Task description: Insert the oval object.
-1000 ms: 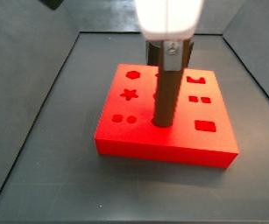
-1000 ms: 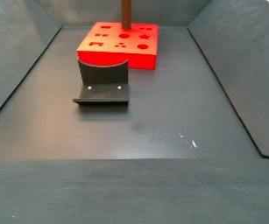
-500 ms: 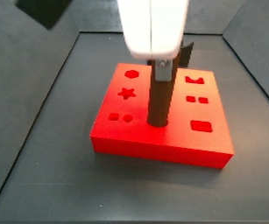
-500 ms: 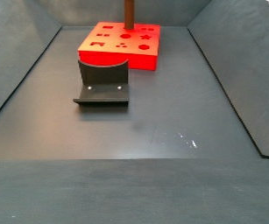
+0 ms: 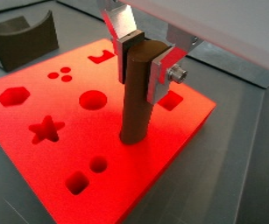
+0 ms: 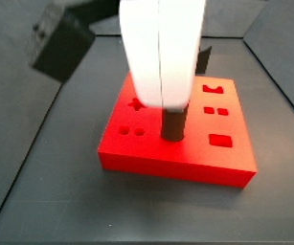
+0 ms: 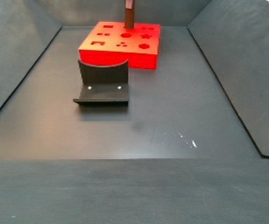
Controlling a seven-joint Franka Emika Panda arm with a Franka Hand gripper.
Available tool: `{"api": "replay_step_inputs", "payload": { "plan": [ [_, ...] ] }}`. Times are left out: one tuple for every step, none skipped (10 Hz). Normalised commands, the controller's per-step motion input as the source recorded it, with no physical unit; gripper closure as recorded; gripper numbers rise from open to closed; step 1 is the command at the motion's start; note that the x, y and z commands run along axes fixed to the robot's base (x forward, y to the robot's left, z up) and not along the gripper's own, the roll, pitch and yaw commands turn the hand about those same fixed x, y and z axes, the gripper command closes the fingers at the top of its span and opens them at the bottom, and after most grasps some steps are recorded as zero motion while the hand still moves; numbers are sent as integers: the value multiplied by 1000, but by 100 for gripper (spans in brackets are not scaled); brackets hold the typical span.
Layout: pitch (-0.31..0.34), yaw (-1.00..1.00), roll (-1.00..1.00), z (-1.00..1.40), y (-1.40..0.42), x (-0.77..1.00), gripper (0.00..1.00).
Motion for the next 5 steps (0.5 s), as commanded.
{"api": "replay_step_inputs", "payload": {
  "plan": [
    [-147, 200, 16, -929, -206, 0, 100],
    [-126, 211, 16, -974, -197, 0, 100],
    [-129, 206, 37, -971, -163, 0, 100],
    [13, 0, 0, 0, 0, 0, 100],
    [0, 0, 0, 0, 0, 0, 100]
  ]
}}
